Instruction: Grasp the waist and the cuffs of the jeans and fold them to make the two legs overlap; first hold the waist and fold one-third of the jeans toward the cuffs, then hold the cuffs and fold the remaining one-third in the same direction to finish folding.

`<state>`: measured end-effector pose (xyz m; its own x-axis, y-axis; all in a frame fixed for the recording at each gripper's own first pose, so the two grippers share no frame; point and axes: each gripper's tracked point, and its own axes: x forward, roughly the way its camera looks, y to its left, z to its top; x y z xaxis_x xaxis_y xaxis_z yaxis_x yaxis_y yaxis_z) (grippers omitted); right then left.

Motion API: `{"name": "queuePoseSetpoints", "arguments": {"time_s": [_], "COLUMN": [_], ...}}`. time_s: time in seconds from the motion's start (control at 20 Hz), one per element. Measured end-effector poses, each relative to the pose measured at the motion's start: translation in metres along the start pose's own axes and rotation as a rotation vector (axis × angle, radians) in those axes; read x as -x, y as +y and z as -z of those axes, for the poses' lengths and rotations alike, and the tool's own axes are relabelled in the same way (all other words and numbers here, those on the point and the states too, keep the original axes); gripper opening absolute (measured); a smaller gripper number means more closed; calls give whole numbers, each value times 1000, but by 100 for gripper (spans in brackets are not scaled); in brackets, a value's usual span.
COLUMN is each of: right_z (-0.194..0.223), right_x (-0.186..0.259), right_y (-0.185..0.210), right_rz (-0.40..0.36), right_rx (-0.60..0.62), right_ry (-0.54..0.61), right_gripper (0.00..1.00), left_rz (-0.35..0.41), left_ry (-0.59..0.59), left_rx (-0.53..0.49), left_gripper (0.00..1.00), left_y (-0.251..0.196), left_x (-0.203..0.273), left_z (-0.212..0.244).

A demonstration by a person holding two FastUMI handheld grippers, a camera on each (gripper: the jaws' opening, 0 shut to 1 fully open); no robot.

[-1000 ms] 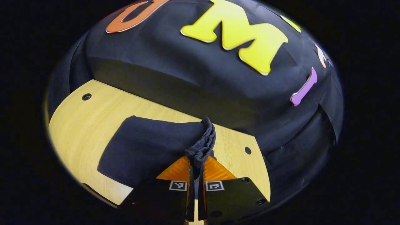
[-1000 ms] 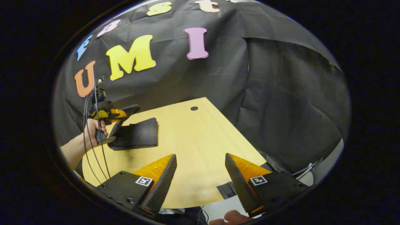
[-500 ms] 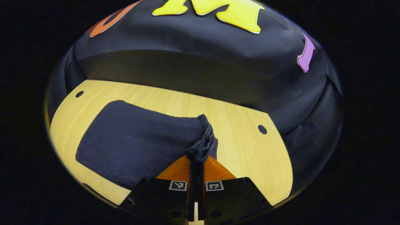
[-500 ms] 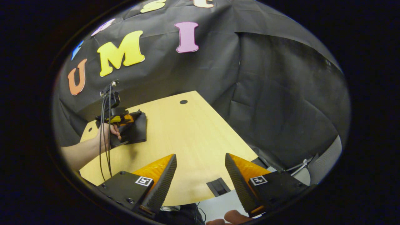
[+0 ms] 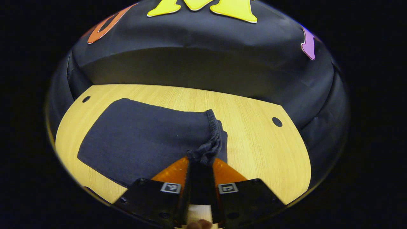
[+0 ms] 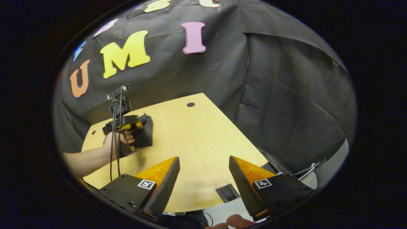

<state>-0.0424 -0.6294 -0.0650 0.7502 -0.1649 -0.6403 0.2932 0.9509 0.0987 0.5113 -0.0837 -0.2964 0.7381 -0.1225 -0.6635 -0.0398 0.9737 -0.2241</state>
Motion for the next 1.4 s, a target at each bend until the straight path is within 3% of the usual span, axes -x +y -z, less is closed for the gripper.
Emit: {"name": "queuePoseSetpoints", "arguments": {"time_s": [0.15, 0.3, 0.45, 0.7, 0.85, 0.9, 0.95, 1.05, 1.2, 1.25, 1.3, 1.4], "right_z": [-3, -14, -24, -56, -83, -92, -96, -103, -130, -134, -132, -122], "right_x": [5, 12, 15, 31, 58, 66, 75, 93, 116, 122, 124, 131], "right_y": [13, 31, 70, 163, 221, 236, 250, 273, 277, 276, 279, 282], "right_rz": [-28, -72, -174, -357, -445, -458, -470, -485, -440, -418, -399, -378], "right_rx": [13, 33, 23, 94, 131, 140, 148, 163, 166, 159, 157, 183], "right_ry": [-16, -61, -85, -196, -316, -357, -384, -440, -583, -625, -648, -666], "right_gripper": [96, 96, 97, 94, 98, 94, 100, 98, 94, 100, 93, 94], "left_rz": [33, 82, 128, 167, 95, 55, 27, 14, -26, -34, -40, -41], "left_ry": [12, -1, -47, -305, -472, -523, -565, -626, -682, -692, -711, -724], "left_rx": [-11, -31, -39, -130, -206, -218, -214, -179, -162, -155, -151, -143], "left_gripper": [100, 100, 100, 100, 98, 98, 99, 98, 98, 98, 100, 98], "left_y": [-15, -22, -15, 24, 68, 85, 99, 119, 137, 142, 148, 156], "left_x": [19, 51, 101, 218, 282, 300, 319, 358, 393, 401, 408, 413], "left_z": [6, 11, 7, -50, -80, -89, -98, -107, -113, -115, -114, -106]}}
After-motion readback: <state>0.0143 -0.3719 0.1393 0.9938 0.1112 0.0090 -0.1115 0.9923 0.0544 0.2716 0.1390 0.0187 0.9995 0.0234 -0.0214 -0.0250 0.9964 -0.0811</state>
